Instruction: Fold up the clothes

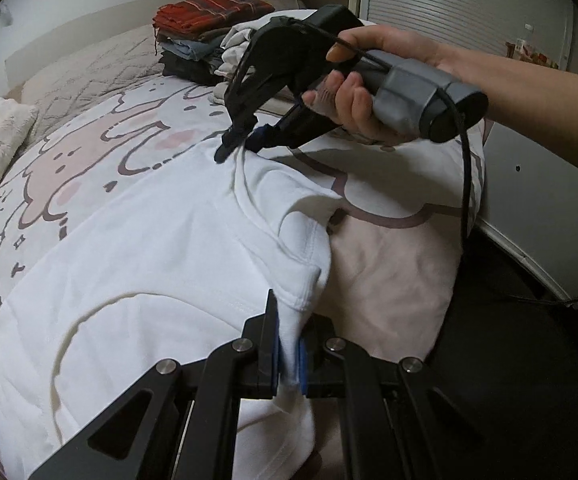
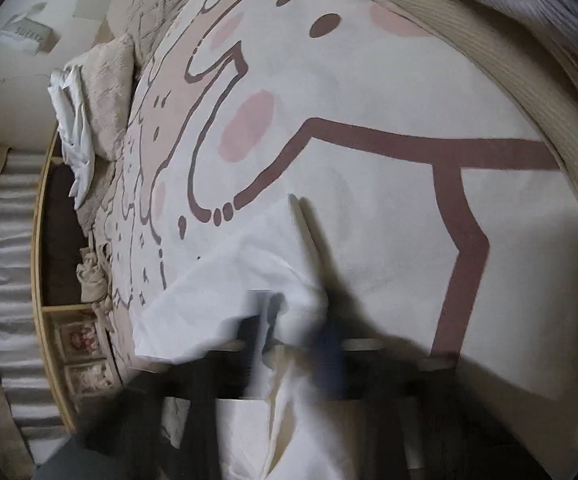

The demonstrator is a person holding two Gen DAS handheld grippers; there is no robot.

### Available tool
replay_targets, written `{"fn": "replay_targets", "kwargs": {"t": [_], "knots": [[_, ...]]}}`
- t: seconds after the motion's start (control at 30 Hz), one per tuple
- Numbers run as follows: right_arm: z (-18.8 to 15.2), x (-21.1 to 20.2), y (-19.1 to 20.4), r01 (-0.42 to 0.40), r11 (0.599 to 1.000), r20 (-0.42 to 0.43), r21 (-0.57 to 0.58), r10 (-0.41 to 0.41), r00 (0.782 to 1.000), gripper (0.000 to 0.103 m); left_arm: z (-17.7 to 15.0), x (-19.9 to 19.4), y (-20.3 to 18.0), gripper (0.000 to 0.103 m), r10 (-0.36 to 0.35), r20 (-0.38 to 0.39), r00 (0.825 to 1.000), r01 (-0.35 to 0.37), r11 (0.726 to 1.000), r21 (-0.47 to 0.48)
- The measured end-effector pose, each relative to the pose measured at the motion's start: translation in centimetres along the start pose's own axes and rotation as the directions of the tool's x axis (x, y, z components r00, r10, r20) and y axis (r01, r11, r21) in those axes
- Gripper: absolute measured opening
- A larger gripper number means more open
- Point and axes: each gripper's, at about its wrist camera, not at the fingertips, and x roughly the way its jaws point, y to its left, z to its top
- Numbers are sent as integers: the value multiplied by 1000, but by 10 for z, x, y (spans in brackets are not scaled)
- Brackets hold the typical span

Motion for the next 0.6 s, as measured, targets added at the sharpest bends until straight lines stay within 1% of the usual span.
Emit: {"fn": "replay_targets", "kwargs": {"t": [0.03,0.07,0.13,0.23,0.3,0.43,0.47,0.6], "knots": [[-1,-4,4,-21,1000,1,-3,21,1000,11,1,-3,0,7,17,1,1000,-17,1000,5],[-4,-9,13,-38,999,13,-26,38,999,11,2,-6,0,7,65,-8,998,-65,998,21],[-9,-19,32,-63,995,40,-80,67,997,11,-1,-20,8,7,70,-6,998,-70,997,-16],[-18,-30,69,-131,981,57,-144,141,988,11,-7,-42,20,7,77,-2,997,-77,994,-72],[-26,-33,97,-174,966,52,-193,187,981,11,-10,-56,28,7,81,0,997,-81,991,-109],[-44,-28,148,-232,929,7,-287,245,970,11,-17,-85,45,7,91,3,996,-89,979,-183],[-49,-23,164,-242,919,-5,-312,253,967,11,-23,-89,53,7,92,1,996,-90,969,-228],[-61,9,209,-252,895,-52,-368,250,967,11,-50,-102,76,7,129,-25,991,-130,931,-340]]}}
